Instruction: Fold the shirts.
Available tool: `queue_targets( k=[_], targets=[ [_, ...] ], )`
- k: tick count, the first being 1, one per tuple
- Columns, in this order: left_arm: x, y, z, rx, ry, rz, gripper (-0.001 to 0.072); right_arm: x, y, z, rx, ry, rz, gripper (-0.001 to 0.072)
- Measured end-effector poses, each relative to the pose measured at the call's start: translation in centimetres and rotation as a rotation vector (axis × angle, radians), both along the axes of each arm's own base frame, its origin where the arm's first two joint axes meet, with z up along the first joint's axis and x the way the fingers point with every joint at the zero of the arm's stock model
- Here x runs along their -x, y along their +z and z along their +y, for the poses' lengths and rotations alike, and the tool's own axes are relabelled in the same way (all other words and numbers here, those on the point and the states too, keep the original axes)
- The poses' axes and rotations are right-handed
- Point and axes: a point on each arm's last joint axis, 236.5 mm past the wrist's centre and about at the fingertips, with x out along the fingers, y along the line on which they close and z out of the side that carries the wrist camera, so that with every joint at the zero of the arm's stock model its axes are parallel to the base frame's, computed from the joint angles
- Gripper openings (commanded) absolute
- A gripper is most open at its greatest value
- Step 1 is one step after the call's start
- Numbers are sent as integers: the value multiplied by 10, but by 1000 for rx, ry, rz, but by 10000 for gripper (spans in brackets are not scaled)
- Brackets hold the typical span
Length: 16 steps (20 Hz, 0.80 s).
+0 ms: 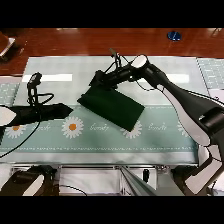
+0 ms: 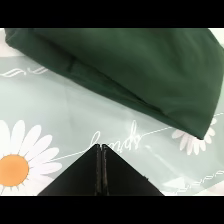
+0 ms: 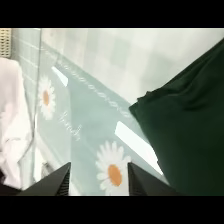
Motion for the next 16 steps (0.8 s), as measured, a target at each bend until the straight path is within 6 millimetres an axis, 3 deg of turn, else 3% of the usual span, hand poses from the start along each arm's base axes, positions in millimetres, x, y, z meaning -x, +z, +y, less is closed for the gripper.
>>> queue_targets(
  k=[3, 5, 8, 10, 12, 14, 16],
  targets=[
    [-1, -3, 0, -1, 4, 7, 22, -2, 27, -35, 0, 15, -7, 415],
    [-1, -4, 0, -1, 5, 10, 22, 4, 47, -77, 95, 34, -65, 415],
    [-1, -5, 1, -1, 6, 9, 22, 24, 53, -180, 456, -64, -158, 415],
    [-2, -5, 1, -1, 6, 10, 22, 49, 48, -261, 699, -245, -185, 415],
    [-2, -5, 1, -1, 8, 8, 22, 83, 33, -320, 806, -448, -174, 415],
    [-2, -5, 1, -1, 8, 8, 22, 119, -1, -337, 759, -591, -104, 415],
    [-2, -5, 1, -1, 8, 8, 22, 146, -42, -322, 625, -656, 2, 415]
  ],
)
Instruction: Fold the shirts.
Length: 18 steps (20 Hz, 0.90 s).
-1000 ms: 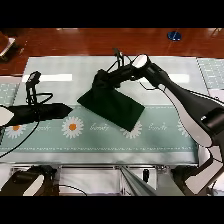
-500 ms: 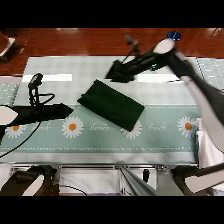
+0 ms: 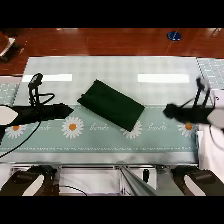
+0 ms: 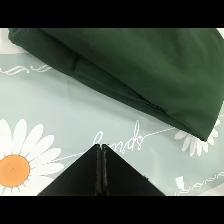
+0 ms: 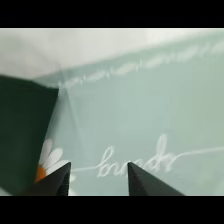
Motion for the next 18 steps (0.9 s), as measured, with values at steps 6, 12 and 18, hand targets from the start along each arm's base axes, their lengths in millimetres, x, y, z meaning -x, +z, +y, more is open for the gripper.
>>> queue_targets(
  k=[6, 12, 18],
  targets=[
    [0, 0, 0, 3, 5, 4, 22, 15, -59, 64, -363, -46, 126, 415],
    [0, 0, 0, 5, 7, 6, 22, -4, -89, 102, -494, 26, 275, 414],
    [0, -3, 0, 5, 8, 15, 22, -45, -84, 140, -517, 153, 263, 21]
  ],
)
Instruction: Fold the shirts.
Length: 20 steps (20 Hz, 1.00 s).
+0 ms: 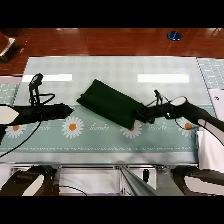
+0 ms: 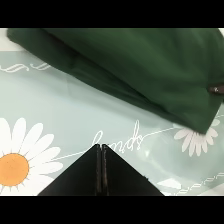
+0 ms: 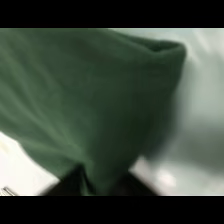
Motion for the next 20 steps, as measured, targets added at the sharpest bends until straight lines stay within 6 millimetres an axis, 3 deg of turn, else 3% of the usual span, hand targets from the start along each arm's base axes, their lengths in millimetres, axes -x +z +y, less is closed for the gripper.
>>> queue_targets(
  k=[2, 5, 8, 10, 14, 20],
  targets=[
    [0, -1, 0, 2, 1, 5, 22, -13, 10, 13, -12, 56, -48, 20],
    [0, -2, -1, 4, 1, 9, 22, -37, 42, 29, -38, 136, -153, 20],
    [0, -2, -1, 5, 1, 11, 22, -63, 102, 36, -54, 215, -299, 20],
    [0, -2, -1, 7, 5, 13, 22, -80, 149, 25, -30, 228, -398, 19],
    [-2, -1, -1, 24, 35, 25, 22, -98, 233, -29, 90, 221, -515, 19],
    [-3, -1, -1, 36, 51, 31, 22, -84, 317, -162, 293, 38, -527, 19]
  ],
)
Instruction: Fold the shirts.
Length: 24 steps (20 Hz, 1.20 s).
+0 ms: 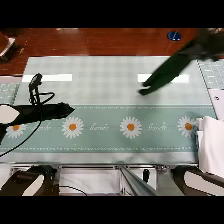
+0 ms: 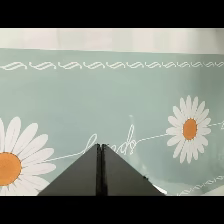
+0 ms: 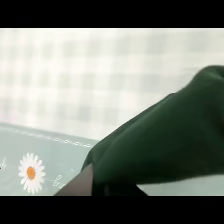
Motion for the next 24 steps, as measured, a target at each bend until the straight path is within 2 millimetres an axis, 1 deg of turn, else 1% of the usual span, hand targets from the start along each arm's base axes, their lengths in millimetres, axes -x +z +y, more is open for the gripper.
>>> queue_targets(
  k=[2, 5, 9, 11, 12, 14, 16, 18, 21, 24],
  targets=[
    [0, 0, 0, 2, 3, 1, 22, 17, 15, -49, 24, -116, 16, 19],
    [0, 0, 0, 2, 4, 0, 22, 55, 25, -117, 54, -299, 69, 19],
    [-1, 1, 0, 2, 6, -3, 22, 109, 34, -187, 121, -559, 107, 19],
    [-1, 1, 0, 2, 6, -3, 22, 135, 36, -212, 166, -676, 129, 20],
    [-1, 1, 0, 2, 7, -4, 22, 148, 35, -222, 184, -728, 143, 20],
    [-3, 2, 1, 2, 12, -12, 22, 171, 27, -231, 209, -798, 180, 20],
    [-7, 3, 2, 2, 21, -24, 23, 196, 10, -237, 236, -855, 245, 20],
    [-10, 4, 3, 2, 30, -34, 23, 227, -13, -241, 271, -922, 339, 20],
    [-13, 2, 4, 1, 37, -35, 23, 271, -47, -240, 313, -1010, 484, 21],
    [-16, -3, 4, -2, 44, -27, 23, 308, -79, -228, 338, -1062, 612, 21]
  ],
)
